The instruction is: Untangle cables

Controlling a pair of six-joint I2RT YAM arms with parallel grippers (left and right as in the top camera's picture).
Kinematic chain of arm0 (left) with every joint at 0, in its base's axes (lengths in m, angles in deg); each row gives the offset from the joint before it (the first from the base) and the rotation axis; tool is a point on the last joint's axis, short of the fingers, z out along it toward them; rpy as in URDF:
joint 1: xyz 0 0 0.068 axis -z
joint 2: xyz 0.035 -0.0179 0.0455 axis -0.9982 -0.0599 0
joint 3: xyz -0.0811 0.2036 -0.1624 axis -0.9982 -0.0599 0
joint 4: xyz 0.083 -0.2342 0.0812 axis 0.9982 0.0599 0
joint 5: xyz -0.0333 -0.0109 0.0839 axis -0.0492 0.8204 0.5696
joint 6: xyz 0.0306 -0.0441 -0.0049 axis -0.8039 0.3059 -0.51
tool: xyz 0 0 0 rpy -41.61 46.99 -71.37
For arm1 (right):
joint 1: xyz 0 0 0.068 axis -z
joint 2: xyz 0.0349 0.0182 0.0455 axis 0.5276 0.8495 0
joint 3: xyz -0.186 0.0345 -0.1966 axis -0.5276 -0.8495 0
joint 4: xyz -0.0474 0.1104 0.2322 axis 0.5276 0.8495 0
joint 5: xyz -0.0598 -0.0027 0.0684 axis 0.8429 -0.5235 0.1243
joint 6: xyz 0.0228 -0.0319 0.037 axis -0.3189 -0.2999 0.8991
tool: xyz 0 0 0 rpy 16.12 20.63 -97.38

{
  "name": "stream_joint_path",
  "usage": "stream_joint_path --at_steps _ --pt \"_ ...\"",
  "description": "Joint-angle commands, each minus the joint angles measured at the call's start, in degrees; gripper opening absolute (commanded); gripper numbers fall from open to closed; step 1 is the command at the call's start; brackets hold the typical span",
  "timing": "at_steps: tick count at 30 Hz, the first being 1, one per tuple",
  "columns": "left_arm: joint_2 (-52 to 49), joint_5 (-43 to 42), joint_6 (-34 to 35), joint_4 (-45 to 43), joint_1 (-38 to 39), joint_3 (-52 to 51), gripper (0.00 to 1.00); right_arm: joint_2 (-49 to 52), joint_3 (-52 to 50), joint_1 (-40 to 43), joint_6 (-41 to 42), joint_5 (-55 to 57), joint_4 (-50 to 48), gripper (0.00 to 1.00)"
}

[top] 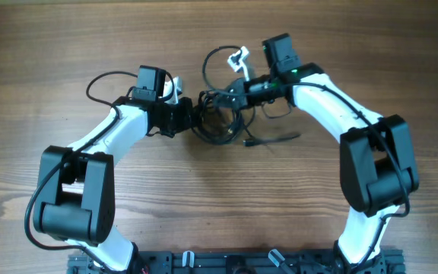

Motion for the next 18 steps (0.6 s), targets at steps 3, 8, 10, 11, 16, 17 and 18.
stream_joint_path --at_steps 3,8,10,11,16,17,18 --pt "-2.01 12.02 1.88 0.96 -2.47 -0.70 0.04 -3.13 0.33 6.29 -0.98 -27.17 -3.04 0.04" --pt "-2.01 14.19 1.88 1.38 -2.49 -0.70 0.04 -3.13 0.33 9.38 -0.70 -30.71 -4.59 0.04" --pt "-2.01 16.55 1.88 1.92 -2.69 -0.70 0.04 -3.13 0.33 9.97 -0.50 -30.64 -4.55 0.04" --pt "-2.01 16.52 1.88 2.01 -2.97 -0.70 0.04 -3.13 0.31 10.01 -0.04 -30.45 -4.55 0.04" --pt "-2.01 16.24 1.90 3.52 -8.46 -0.68 0.04 -3.13 0.31 9.99 2.14 -22.18 -2.21 0.04" --pt "-2.01 15.43 1.92 4.00 -10.16 -0.68 0.04 -3.13 0.28 9.94 1.99 -19.93 -0.57 0.04" --pt "-2.01 13.53 1.90 4.33 -11.96 -0.68 0.04 -3.10 0.28 9.94 1.77 -18.27 0.72 0.04"
